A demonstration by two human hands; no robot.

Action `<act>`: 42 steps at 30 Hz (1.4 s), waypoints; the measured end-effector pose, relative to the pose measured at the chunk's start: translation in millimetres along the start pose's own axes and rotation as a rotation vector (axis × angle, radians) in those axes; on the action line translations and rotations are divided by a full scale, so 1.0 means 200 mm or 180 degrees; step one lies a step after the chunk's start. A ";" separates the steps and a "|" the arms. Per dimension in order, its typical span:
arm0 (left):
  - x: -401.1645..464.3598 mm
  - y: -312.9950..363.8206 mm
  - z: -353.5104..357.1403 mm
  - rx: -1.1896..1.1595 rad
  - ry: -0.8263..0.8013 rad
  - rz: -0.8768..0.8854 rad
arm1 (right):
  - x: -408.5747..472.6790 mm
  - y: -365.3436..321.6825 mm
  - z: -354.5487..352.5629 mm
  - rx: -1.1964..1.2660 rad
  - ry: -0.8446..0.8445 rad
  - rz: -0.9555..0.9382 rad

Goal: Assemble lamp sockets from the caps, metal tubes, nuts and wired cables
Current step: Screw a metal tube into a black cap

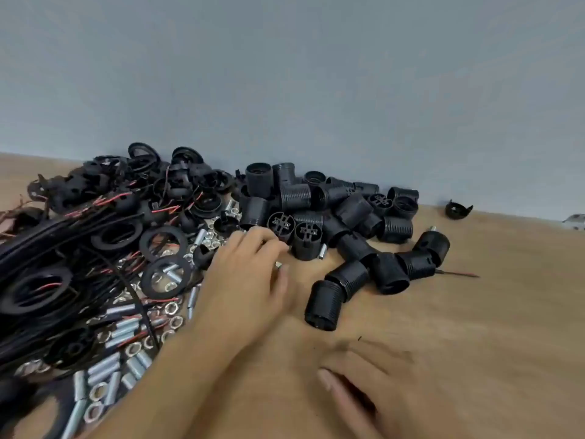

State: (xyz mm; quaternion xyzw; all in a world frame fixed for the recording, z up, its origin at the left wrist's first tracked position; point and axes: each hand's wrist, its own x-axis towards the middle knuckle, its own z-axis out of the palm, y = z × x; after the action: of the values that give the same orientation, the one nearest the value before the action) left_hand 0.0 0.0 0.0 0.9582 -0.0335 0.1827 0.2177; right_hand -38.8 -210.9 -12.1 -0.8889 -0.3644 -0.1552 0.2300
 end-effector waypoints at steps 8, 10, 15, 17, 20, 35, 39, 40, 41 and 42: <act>-0.03 -0.13 0.02 0.0749 -0.0086 -0.0062 | -0.05 -0.01 0.02 0.0760 0.0024 0.0296; -0.03 -0.10 0.00 0.0627 -0.0058 -0.0081 | -0.04 -0.01 0.01 0.1143 0.0097 0.0449; -0.05 -0.03 0.01 0.0337 0.0181 -0.0225 | -0.04 -0.02 -0.01 0.1353 0.0262 0.0615; -0.06 -0.02 0.02 0.0196 0.0223 -0.0209 | -0.03 0.00 0.01 0.1351 0.0243 0.0609; -0.08 -0.01 0.02 -0.0032 0.0185 -0.0046 | -0.02 0.03 0.04 0.1402 0.0255 0.0608; -0.30 0.13 0.05 -0.2593 -0.0054 0.0162 | -0.01 -0.01 0.01 0.1260 0.0097 0.0546; -0.24 0.14 0.05 -0.3046 -0.0022 0.0148 | 0.00 0.01 0.02 0.1066 0.0324 0.0492; -0.24 0.14 0.05 -0.3051 -0.0073 0.0184 | 0.01 0.01 0.02 0.1067 0.0354 0.0502; -0.23 0.14 0.06 -0.2941 -0.0069 0.0261 | 0.02 0.02 0.02 0.1106 0.0368 0.0537; -0.23 0.14 0.06 -0.2681 0.0029 0.0389 | 0.02 0.02 0.02 0.1194 0.0388 0.0605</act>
State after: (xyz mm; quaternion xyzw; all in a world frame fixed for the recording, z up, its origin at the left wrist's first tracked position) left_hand -42.8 -30.5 -16.4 0.7809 -0.1609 0.1699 0.5791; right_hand -32.2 -209.3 -16.0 -0.8500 -0.2868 -0.1157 0.4265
